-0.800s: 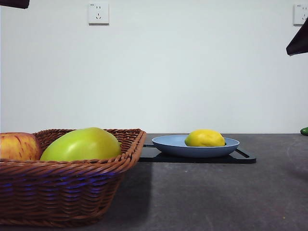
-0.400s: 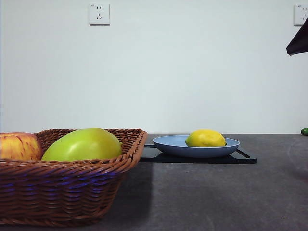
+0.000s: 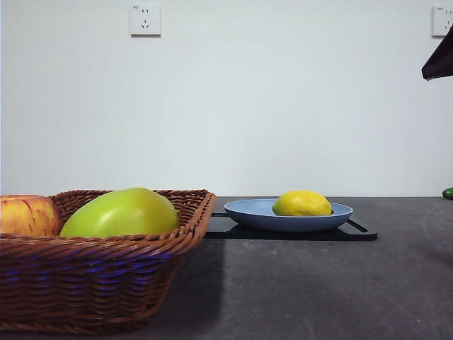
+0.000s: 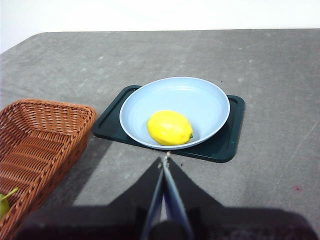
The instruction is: Take the lemon from the basket,put the lemon in the plate,hand out the plate
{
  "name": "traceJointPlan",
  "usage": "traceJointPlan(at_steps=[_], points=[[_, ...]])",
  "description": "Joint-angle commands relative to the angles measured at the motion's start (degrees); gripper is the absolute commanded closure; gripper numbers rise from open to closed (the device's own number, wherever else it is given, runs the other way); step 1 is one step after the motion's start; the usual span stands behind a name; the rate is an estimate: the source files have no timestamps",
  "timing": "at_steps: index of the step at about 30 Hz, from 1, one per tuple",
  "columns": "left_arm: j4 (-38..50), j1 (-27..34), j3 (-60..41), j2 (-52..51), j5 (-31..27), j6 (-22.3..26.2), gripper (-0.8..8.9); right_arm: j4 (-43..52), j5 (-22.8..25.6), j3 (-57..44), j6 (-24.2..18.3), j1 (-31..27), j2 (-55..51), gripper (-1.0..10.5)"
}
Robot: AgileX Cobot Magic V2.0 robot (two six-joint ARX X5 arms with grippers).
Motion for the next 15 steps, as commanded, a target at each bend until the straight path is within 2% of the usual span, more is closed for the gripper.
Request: traceJointPlan(at_steps=[1, 15], points=[[0.81, 0.46, -1.55, -0.22, 0.50, -1.29, 8.05, 0.39, 0.15, 0.61, 0.50, 0.39, 0.15, 9.4], [-1.70, 2.69, -4.52, -0.22, 0.42, -1.29, 8.05, 0.39, 0.17, 0.61, 0.50, 0.39, 0.11, 9.4]])
